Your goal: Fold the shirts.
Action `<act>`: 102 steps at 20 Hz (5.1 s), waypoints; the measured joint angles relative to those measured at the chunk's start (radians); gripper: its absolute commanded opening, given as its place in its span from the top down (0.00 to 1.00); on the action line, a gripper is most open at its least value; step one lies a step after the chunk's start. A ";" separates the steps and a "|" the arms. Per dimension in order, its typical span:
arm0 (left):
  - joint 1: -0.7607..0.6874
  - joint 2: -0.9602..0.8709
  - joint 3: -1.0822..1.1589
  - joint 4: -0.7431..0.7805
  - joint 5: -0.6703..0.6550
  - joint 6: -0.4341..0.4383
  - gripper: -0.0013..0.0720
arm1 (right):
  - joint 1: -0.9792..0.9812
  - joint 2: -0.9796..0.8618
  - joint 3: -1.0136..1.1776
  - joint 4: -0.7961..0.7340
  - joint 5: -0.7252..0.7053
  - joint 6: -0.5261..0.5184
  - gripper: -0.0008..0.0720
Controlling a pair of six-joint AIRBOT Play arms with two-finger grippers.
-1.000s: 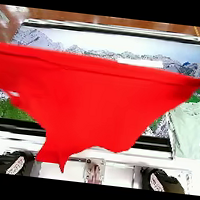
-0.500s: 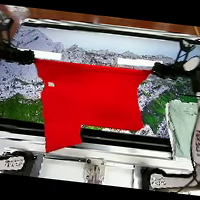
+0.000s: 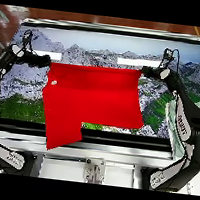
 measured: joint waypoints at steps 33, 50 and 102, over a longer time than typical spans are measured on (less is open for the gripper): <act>0.079 -0.029 0.078 0.077 -0.729 0.030 0.08 | -0.058 0.055 0.045 -0.015 0.768 0.000 0.29; 0.324 0.605 -1.078 -0.146 -0.531 0.141 0.17 | -0.479 0.406 -0.154 -0.041 1.038 -0.140 0.29; 0.349 0.400 -1.083 -0.319 -0.371 0.337 0.93 | -0.261 0.411 -0.645 0.055 0.788 -0.117 0.15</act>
